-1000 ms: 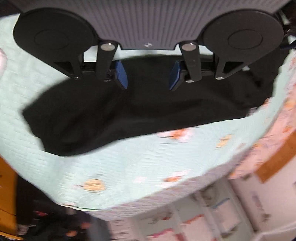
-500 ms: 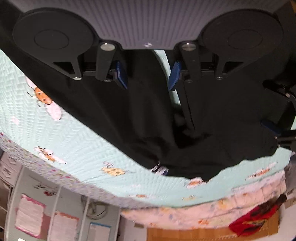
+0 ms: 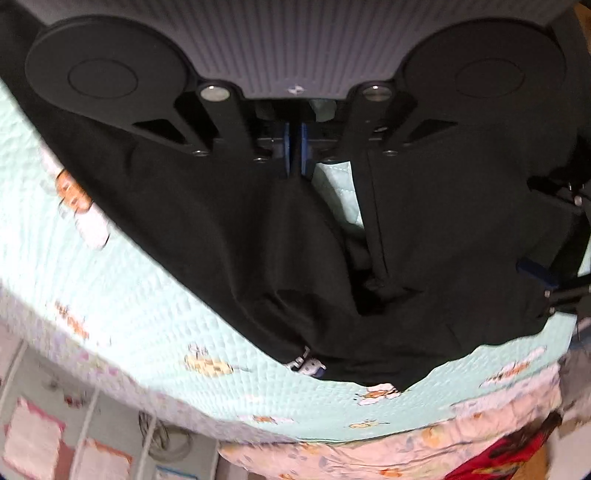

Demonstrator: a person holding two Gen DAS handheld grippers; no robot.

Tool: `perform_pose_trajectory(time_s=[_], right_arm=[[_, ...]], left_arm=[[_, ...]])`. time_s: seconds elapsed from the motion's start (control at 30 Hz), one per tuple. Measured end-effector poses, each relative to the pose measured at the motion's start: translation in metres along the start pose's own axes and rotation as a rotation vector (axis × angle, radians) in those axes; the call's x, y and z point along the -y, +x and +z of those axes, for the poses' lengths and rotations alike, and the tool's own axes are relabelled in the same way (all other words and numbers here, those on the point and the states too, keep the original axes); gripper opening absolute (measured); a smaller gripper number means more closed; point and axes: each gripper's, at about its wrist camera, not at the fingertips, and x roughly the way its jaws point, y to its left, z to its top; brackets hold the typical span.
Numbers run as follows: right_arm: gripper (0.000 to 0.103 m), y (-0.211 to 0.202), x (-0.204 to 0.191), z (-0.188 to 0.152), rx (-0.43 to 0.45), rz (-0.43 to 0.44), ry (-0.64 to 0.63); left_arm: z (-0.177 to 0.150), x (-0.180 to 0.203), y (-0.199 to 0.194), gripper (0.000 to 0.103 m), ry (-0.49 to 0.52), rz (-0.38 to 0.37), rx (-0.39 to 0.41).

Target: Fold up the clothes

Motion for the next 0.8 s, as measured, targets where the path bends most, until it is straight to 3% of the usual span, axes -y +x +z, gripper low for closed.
perform_pose_trajectory(time_s=[0.1, 0.2, 0.37, 0.43, 0.5, 0.6, 0.8], right_arm=[[0.005, -0.018, -0.022, 0.001, 0.016, -0.069, -0.117], [0.005, -0.014, -0.04, -0.008, -0.052, -0.107, -0.199], [0.006, -0.006, -0.034, -0.018, -0.062, -0.145, -0.111], [0.015, -0.002, -0.032, -0.022, -0.066, -0.16, -0.076], [0.034, -0.001, -0.027, -0.025, -0.069, -0.168, -0.029], [0.046, -0.013, -0.004, -0.027, -0.072, -0.108, 0.125], [0.046, -0.044, 0.032, -0.029, 0.079, 0.035, 0.404]], left_arm=[[0.0, 0.0, 0.0, 0.102, 0.001, 0.002, 0.0], [0.0, 0.001, 0.0, 0.102, 0.003, 0.004, 0.001], [0.001, -0.002, -0.002, 0.102, -0.013, -0.011, -0.008], [0.002, -0.008, -0.005, 0.102, -0.043, -0.041, -0.007], [0.004, -0.016, -0.009, 0.102, -0.086, -0.081, -0.002], [0.007, -0.027, -0.014, 0.102, -0.132, -0.118, 0.011], [0.016, -0.036, -0.029, 0.102, -0.09, -0.119, 0.096]])
